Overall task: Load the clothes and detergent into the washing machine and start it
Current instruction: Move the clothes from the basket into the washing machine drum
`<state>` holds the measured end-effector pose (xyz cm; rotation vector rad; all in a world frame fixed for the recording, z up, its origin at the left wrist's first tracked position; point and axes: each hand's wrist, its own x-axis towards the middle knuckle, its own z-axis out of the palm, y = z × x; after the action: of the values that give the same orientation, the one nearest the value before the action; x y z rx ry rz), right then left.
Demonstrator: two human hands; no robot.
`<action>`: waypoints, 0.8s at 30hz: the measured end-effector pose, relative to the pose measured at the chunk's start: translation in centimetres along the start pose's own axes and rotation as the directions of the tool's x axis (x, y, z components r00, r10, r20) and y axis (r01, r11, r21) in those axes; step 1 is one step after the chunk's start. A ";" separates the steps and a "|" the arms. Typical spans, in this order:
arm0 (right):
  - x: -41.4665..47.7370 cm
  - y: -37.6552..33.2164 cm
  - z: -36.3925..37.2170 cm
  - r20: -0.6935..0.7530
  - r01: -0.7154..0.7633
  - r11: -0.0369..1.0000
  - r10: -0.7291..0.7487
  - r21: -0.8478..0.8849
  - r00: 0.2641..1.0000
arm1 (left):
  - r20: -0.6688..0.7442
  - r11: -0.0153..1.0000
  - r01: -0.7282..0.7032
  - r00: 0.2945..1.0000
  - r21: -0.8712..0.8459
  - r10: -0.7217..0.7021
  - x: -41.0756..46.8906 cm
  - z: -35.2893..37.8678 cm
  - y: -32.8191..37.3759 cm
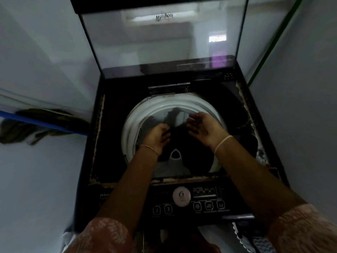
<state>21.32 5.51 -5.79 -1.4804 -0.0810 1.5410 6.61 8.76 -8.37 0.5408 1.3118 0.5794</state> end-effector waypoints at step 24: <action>-22.1 6.1 -28.4 -0.222 0.325 0.815 -0.245 0.479 0.944 | 0.556 0.975 -0.208 0.821 0.076 0.132 -20.7 22.5 -17.0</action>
<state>36.18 -27.46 -0.74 -1.0900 0.1786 1.0879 26.99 -18.67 -0.67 0.8722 0.7561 0.4356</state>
